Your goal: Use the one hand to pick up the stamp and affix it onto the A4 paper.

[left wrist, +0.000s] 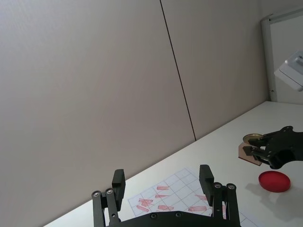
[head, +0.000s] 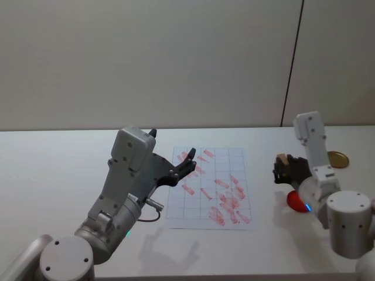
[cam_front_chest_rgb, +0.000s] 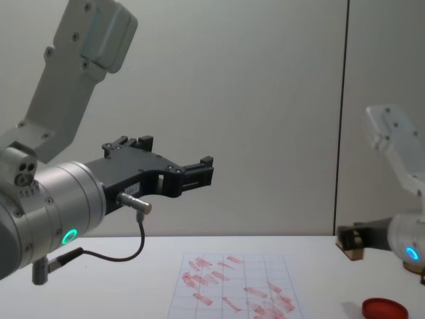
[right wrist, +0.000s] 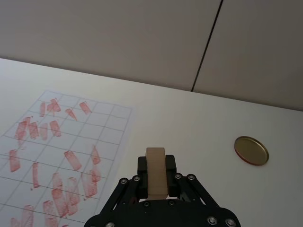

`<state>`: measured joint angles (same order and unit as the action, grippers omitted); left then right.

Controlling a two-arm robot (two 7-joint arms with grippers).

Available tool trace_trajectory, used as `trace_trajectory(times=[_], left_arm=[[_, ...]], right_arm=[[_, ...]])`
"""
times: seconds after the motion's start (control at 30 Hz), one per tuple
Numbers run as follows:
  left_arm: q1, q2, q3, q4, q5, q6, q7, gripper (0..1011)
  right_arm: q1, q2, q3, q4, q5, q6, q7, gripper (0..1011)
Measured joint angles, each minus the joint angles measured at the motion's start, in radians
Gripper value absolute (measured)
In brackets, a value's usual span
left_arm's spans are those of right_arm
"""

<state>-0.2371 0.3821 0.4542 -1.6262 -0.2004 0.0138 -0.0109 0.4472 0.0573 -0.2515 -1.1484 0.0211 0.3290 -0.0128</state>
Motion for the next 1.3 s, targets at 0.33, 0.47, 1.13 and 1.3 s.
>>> trace_trajectory(times=[0.33,0.47,1.13,1.3], left_arm=[[0.0,0.0,0.0,0.0,0.0,0.0,0.0,993],[0.0,0.0,0.0,0.0,0.0,0.0,0.0,993],[0.0,0.0,0.0,0.0,0.0,0.0,0.0,993],[0.0,0.0,0.0,0.0,0.0,0.0,0.0,993]], right_arm=[[0.028,0.013,0.034,0.087,0.015,-0.032,-0.002,210],[0.038,0.015,0.042,0.119,0.019,-0.038,0.002,211],[0.026,0.025,0.054,0.177,0.019,-0.026,0.025,210],[0.023,0.027,0.057,0.185,0.014,-0.024,0.024,213]])
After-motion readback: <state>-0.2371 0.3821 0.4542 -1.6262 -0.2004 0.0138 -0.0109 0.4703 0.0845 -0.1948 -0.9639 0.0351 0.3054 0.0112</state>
